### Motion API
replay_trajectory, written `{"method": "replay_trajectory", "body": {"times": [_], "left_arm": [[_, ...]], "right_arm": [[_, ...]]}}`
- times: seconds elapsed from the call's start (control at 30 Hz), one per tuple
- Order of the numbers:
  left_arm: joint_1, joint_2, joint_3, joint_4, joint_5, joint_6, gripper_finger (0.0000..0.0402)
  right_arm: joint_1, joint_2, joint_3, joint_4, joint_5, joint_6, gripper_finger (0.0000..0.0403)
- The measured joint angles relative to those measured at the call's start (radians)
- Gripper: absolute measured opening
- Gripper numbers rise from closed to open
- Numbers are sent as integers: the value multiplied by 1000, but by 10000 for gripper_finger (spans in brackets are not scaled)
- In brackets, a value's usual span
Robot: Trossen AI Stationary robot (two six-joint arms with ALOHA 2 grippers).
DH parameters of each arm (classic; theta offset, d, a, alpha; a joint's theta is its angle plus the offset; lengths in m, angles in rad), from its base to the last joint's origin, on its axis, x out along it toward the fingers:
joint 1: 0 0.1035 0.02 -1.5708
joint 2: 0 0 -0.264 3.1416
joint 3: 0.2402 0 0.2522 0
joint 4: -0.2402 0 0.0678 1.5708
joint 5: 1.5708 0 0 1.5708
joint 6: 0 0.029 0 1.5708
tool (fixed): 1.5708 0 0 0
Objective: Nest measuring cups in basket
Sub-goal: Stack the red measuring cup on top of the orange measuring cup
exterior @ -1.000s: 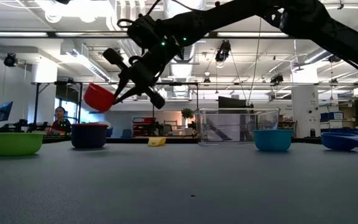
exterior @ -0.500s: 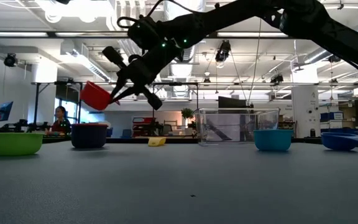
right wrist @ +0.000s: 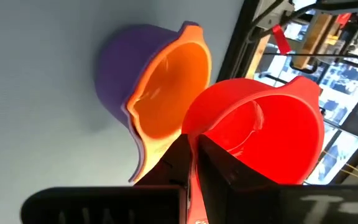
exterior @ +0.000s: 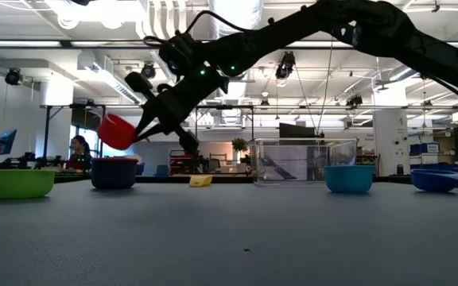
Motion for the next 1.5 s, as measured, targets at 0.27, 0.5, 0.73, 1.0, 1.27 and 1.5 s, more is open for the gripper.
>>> {"method": "replay_trajectory", "body": {"times": [0.27,0.5,0.73,1.0,1.27,1.5], "left_arm": [[0,0,0,0,0,0,0],[0,0,0,0,0,0,0],[0,0,0,0,0,0,0],[0,0,0,0,0,0,0],[0,0,0,0,0,0,0],[0,0,0,0,0,0,0]], "right_arm": [[1,0,0,-47,0,0,11],[3,0,0,-47,7,14,11],[14,0,1,-48,4,11,35],[14,0,1,-47,5,11,53],[16,-1,1,-44,46,1,54],[50,-47,1,-43,229,110,53]]}}
